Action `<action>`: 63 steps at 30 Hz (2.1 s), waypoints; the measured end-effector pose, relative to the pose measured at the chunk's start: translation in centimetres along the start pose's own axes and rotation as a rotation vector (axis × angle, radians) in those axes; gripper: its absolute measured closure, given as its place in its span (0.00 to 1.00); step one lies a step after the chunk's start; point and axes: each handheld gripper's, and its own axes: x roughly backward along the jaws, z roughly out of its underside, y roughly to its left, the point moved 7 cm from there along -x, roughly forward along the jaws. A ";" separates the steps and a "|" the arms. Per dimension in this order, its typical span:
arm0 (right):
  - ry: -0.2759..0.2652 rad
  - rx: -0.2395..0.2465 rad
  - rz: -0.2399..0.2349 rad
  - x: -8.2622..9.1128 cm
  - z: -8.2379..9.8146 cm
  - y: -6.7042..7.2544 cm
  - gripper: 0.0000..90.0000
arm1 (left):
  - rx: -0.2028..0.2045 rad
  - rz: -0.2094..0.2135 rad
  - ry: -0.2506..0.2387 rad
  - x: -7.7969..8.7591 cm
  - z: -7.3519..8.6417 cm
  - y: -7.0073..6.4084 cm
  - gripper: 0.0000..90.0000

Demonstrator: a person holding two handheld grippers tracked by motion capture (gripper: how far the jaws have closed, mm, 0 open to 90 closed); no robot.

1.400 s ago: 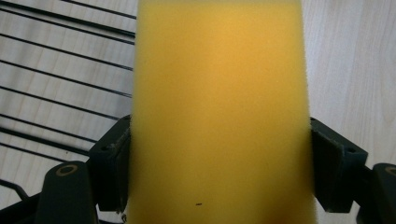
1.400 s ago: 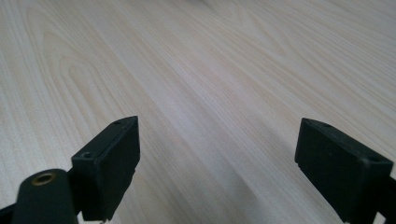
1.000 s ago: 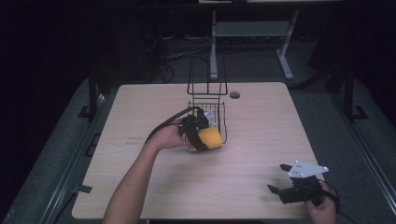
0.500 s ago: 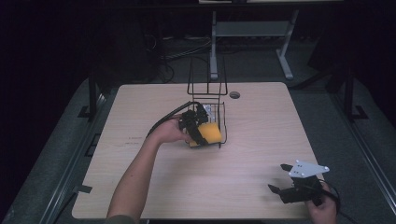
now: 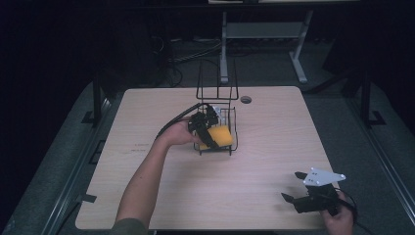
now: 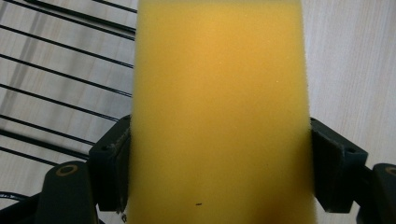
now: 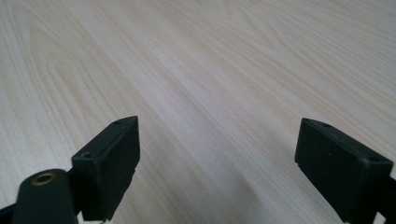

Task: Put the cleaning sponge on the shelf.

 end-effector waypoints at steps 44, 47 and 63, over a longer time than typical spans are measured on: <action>0.003 -0.002 0.004 0.1 0.2 -0.1 0.15 | 0.019 0.016 0.015 -1.6 -1.2 2.8 0.24; 0.001 -0.001 0.006 0.1 0.2 -0.2 0.15 | -0.003 0.009 0.017 -2.0 -1.2 2.9 0.24; 0.003 0.003 0.005 0.0 0.2 -0.1 0.15 | -0.007 0.016 0.038 -2.0 -0.8 2.8 0.23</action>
